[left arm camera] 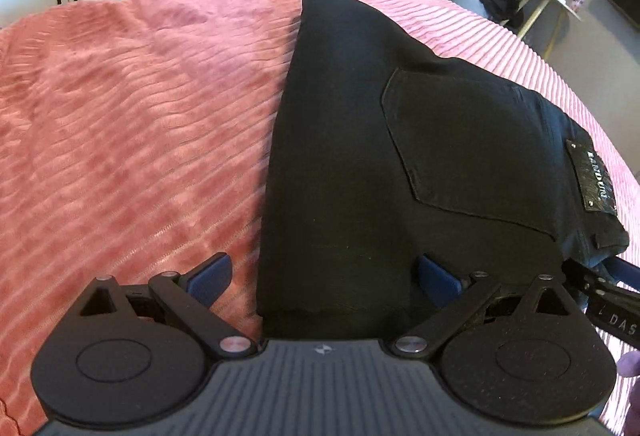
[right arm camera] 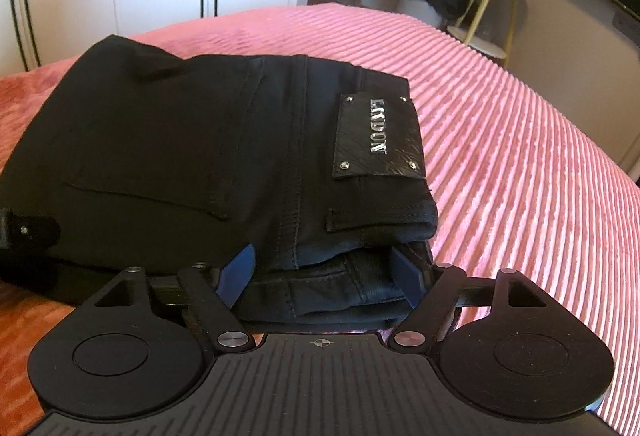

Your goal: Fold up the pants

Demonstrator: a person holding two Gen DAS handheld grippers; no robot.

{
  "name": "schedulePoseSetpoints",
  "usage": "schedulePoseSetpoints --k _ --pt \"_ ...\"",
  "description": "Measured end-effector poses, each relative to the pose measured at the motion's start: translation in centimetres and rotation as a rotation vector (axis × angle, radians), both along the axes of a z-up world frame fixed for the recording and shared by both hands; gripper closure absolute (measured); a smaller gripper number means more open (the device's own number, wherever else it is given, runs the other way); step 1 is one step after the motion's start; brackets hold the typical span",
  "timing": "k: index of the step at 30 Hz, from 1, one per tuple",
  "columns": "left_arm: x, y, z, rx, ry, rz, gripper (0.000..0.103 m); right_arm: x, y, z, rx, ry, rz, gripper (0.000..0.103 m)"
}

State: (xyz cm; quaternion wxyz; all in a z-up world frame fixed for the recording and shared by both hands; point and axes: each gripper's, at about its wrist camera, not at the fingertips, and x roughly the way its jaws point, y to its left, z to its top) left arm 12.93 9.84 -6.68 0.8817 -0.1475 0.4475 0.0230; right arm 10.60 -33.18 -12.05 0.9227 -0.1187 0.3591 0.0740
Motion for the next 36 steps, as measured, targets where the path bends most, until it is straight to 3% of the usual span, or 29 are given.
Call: schedulePoseSetpoints --k 6,8,10,12,15,17,21,25,27,31,36 --pt "-1.9 0.1 1.2 -0.010 -0.012 0.037 0.004 -1.4 -0.6 0.5 0.040 -0.031 -0.034 0.019" --pt "-2.6 -0.3 1.9 0.014 -0.012 0.024 0.004 -2.0 -0.8 0.7 0.071 0.051 -0.080 0.002" --pt "-3.4 -1.2 2.8 0.065 -0.008 -0.001 0.004 -2.8 -1.4 -0.1 0.134 0.169 -0.117 0.002" --pt "-4.3 -2.1 3.6 0.111 -0.024 -0.021 0.004 -3.7 -1.8 -0.2 0.152 0.218 -0.154 0.002" --pt "-6.0 -3.1 4.7 0.142 -0.075 -0.037 0.004 -6.0 -1.3 1.7 0.138 0.107 -0.154 0.000" --pt "-7.0 -3.9 5.1 0.163 -0.089 -0.048 0.004 -7.2 -0.8 2.2 0.117 0.091 -0.138 0.000" --pt "-9.3 -6.0 5.8 0.268 -0.131 -0.085 0.004 -9.4 -0.6 3.1 0.184 0.067 -0.082 0.000" --pt "-10.8 -7.2 6.3 0.349 -0.150 -0.099 0.004 -11.1 0.4 4.1 0.128 0.005 -0.085 0.000" --pt "-11.0 -6.9 6.5 0.331 -0.158 -0.102 0.004 -11.7 0.6 4.6 0.118 -0.013 -0.090 0.000" --pt "-11.0 -5.5 6.6 0.225 -0.163 -0.072 0.004 -12.4 0.7 4.9 0.087 -0.041 -0.089 0.000" --pt "-10.6 -5.4 6.2 0.237 -0.133 -0.055 0.004 -12.6 1.6 4.6 0.043 -0.046 -0.078 0.000"
